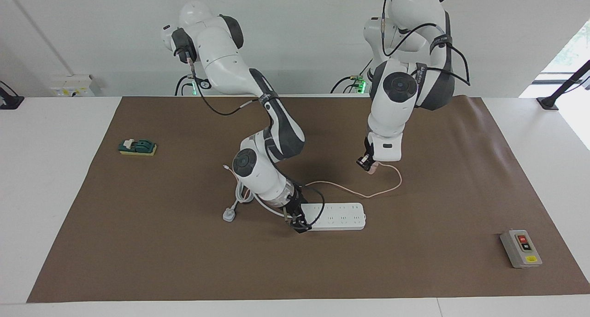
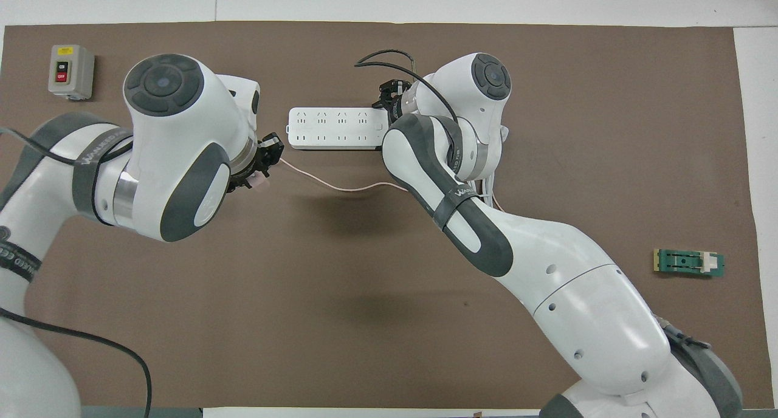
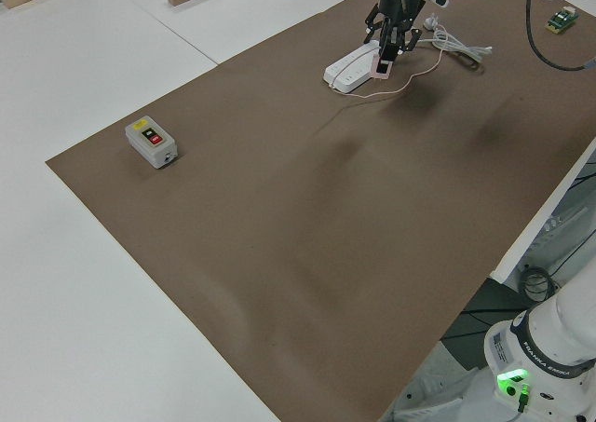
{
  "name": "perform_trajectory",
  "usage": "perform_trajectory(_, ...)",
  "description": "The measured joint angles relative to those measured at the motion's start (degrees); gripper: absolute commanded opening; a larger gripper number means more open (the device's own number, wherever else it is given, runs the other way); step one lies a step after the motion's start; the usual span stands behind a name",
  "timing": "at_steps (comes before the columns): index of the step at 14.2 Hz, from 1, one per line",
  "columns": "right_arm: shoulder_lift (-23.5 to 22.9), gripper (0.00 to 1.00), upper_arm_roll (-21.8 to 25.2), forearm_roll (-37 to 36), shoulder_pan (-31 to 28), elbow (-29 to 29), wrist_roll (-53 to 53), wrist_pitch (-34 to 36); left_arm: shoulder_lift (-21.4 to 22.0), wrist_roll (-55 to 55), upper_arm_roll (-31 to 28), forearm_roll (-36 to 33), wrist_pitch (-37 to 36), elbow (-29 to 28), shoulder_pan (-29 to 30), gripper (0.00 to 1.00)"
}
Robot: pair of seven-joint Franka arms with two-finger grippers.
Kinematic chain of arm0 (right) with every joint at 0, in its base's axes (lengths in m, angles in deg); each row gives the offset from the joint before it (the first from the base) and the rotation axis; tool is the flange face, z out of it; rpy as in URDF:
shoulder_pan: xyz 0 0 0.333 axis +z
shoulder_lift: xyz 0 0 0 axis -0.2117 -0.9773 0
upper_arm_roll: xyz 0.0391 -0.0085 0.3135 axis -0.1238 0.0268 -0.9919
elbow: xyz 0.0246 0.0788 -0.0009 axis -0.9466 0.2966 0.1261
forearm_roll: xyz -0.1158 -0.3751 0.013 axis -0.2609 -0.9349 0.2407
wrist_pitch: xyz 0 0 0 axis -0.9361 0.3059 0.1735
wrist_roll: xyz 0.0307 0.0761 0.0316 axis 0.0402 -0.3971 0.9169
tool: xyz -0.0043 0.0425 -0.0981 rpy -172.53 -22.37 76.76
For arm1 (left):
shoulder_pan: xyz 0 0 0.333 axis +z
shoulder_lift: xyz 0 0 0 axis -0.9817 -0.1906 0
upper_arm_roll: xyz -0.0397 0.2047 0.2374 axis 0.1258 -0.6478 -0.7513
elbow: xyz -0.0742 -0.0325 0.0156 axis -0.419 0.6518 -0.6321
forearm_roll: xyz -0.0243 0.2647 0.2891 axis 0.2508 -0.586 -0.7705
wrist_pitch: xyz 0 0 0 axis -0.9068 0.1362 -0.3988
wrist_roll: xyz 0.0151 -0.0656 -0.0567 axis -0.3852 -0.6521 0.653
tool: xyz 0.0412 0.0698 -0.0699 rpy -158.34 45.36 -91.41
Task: Unplug charger and place it aside
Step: 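Carry the pink charger toward the robot with the left gripper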
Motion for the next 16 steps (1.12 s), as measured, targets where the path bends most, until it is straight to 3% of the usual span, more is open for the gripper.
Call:
perform_trajectory(1,0.0,0.33,0.0,0.0,0.0,0.0,0.0,0.0,2.8,-4.9,-0.1,-0.1,0.4,-3.3,0.9,0.02)
perform_trajectory(2,0.0,0.58,0.0,0.0,0.0,0.0,0.0,0.0,5.8,-9.9,-0.2,-0.1,1.3,-6.9,2.0,0.02)
perform_trajectory(3,0.0,0.71,0.0,0.0,0.0,0.0,0.0,0.0,8.7,-14.4,-0.3,-0.1,2.8,-10.8,3.2,0.05)
perform_trajectory(4,0.0,0.96,0.0,0.0,0.0,0.0,0.0,0.0,11.6,-18.4,-0.3,-0.1,4.6,-14.9,4.5,0.07)
perform_trajectory(5,0.0,1.0,0.0,0.0,0.0,0.0,0.0,0.0,14.4,-21.5,-0.4,-0.1,6.6,-19.0,5.7,0.08)
perform_trajectory(8,0.3,1.0,0.0,0.0,0.0,-0.1,0.0,-0.3,23.3,-35.3,-0.6,-0.2,11.5,-32.1,12.6,0.13)
perform_trajectory(12,5.4,1.0,0.8,0.0,-0.2,2.4,0.0,0.1,25.9,-45.8,-0.8,1.6,16.2,-39.4,19.7,0.18)
perform_trajectory(16,13.5,1.0,1.8,-0.7,-2.6,8.6,3.0,7.0,25.6,-46.5,-0.6,3.8,25.5,-46.3,20.4,0.4)
